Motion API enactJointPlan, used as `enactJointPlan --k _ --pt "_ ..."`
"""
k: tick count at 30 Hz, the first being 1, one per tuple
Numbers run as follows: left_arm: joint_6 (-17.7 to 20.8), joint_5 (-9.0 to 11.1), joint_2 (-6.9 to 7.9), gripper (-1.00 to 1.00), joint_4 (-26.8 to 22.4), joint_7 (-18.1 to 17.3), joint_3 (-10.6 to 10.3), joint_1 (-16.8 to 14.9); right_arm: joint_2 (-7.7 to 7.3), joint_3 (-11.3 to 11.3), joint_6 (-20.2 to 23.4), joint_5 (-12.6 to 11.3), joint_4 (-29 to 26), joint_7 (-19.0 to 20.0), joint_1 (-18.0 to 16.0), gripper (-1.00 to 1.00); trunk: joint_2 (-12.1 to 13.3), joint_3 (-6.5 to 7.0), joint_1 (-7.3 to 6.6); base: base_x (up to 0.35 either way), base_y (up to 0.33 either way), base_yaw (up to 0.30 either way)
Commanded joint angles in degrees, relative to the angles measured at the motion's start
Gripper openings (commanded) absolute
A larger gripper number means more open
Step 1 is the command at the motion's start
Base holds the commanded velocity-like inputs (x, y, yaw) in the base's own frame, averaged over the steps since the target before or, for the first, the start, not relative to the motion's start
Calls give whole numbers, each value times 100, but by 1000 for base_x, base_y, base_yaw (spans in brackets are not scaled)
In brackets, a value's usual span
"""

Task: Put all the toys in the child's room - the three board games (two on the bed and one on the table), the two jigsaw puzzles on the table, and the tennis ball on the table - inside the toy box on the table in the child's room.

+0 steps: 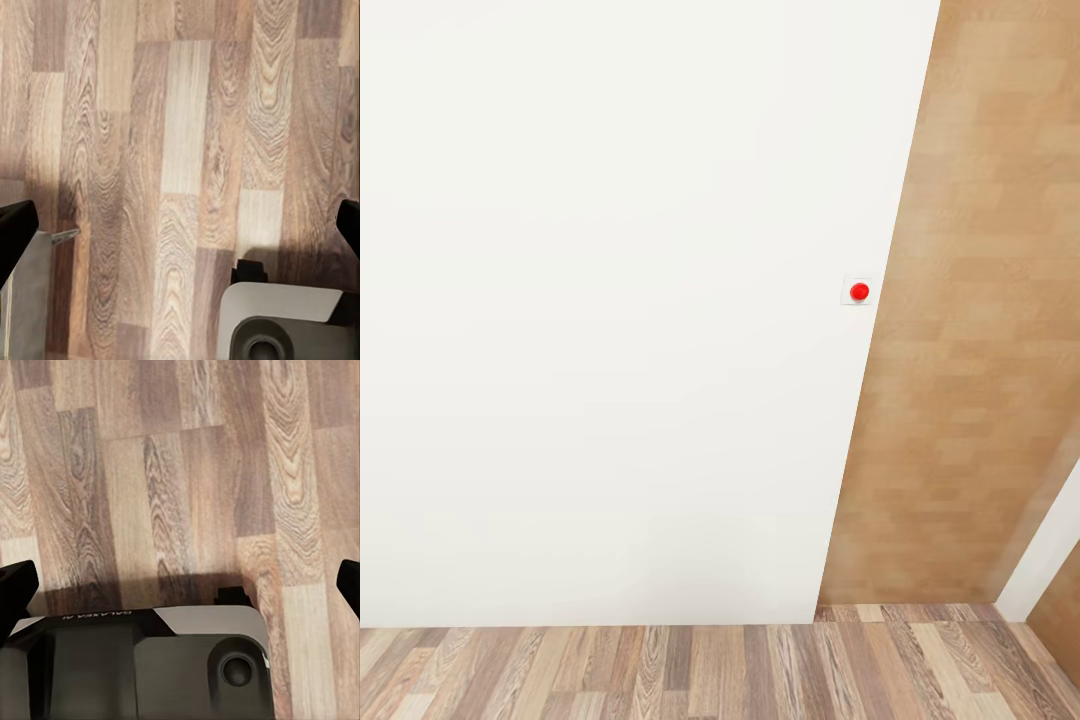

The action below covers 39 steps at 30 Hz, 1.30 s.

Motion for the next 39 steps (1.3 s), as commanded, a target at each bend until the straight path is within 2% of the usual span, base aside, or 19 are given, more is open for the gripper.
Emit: enactJointPlan --k 1,4,10,13,15,19,30,39 --pt "47 4 -26 100 -46 14 5 1 -4 -20 28 -53 -10 -2 1 100 -4 -2 2 0 0 0" --pt "186 4 -180 100 -164 5 7 -3 -19 -25 8 -57 -4 -2 5 100 -4 -2 2 0 0 0" --pt "255 -2 -248 100 -212 -90 -22 -4 -5 -26 -33 -48 -21 -2 8 100 -4 -2 2 0 0 0" --pt "257 5 -236 100 -218 -306 -25 -3 7 -27 -41 -48 -37 -3 11 100 -4 -2 2 0 0 0" --pt "239 -13 -225 100 -213 -758 -36 2 11 -49 -44 -48 -50 -2 14 100 -4 -2 2 0 0 0" --pt "130 -28 -221 100 -209 -934 -37 8 8 -64 -47 -51 -53 1 16 100 -4 -2 2 0 0 0" --pt "-32 -58 -218 100 -200 -1028 -43 38 -24 -67 -54 -47 -62 4 18 100 -4 -2 2 0 -1 3" --pt "-32 -69 -218 100 -198 -1024 -94 47 17 -50 -62 -31 -63 -9 18 100 -4 -2 2 0 -191 217"
